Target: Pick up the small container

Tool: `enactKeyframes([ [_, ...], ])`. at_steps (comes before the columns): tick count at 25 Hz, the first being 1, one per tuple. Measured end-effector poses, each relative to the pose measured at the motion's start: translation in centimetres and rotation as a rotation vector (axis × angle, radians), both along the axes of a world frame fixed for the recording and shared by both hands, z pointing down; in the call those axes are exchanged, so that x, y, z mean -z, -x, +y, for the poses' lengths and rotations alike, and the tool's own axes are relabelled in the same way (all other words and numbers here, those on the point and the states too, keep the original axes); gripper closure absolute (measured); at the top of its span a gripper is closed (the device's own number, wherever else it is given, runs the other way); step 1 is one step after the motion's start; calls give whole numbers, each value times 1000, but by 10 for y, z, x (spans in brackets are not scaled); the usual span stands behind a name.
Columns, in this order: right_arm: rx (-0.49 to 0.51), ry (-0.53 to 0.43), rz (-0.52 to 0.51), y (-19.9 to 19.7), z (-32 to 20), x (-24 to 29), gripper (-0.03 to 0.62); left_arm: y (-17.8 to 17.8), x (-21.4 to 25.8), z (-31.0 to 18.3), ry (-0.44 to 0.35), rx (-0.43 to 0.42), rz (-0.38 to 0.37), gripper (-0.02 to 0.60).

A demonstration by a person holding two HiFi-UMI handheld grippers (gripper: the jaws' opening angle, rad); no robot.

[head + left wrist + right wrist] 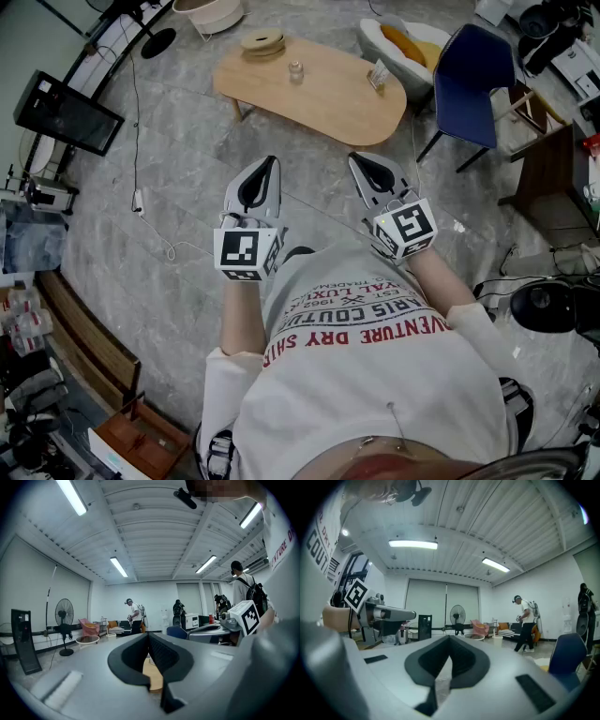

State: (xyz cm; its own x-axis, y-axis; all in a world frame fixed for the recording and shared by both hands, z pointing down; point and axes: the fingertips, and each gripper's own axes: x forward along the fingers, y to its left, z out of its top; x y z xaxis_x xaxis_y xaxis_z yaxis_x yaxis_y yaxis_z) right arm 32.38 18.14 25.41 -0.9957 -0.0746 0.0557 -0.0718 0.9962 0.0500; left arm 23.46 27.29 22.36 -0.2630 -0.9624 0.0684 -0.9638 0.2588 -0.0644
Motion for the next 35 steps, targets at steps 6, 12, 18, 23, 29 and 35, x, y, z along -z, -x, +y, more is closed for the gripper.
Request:
enactKeyframes([
  [6,6,5,1,1,-4,1,588,-1,3,-4,-3,3,-1,569],
  [12,0,26,1,5,-10,-3,588,2,-1,-8,10,8,3,569],
  [18,1,80,-14,6,-20,-11,588,2,-13,-18,39,-10,15,569],
  [23,-9,107,16,11,-30,-23,588,8,-9,-24,-42,-11,75,407],
  [29,-6,110,51,37,-26,-36,588,40,-25,-21,-35,12,107,284],
  [35,-41,119,91,90,-32,-50,588,92,-40,-29,-30,-35,124,284],
])
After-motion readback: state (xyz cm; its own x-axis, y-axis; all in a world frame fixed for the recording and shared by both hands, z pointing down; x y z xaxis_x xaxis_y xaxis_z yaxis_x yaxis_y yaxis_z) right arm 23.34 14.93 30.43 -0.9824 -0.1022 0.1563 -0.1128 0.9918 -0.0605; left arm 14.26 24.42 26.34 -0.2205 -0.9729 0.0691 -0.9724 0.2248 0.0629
